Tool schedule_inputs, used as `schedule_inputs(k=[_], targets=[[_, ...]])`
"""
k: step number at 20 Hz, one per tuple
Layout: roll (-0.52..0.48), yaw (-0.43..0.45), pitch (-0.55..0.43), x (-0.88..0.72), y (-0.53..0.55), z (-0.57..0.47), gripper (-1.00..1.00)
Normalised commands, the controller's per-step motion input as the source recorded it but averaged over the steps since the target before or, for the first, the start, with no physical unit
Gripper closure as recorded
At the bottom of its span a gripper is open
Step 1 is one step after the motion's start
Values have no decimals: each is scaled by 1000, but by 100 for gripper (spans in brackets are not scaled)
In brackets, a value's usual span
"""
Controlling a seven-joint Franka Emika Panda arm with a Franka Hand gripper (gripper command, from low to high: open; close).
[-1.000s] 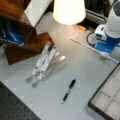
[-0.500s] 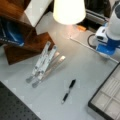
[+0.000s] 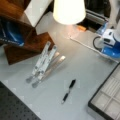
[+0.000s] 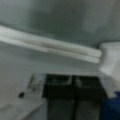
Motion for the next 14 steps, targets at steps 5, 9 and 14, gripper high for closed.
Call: schedule_inputs(k=[5, 9, 14], targets=[[107, -8, -441, -595, -311, -281, 100], [110, -41, -332, -675, -314, -3, 100], [149, -60, -224, -666, -258, 228, 100]])
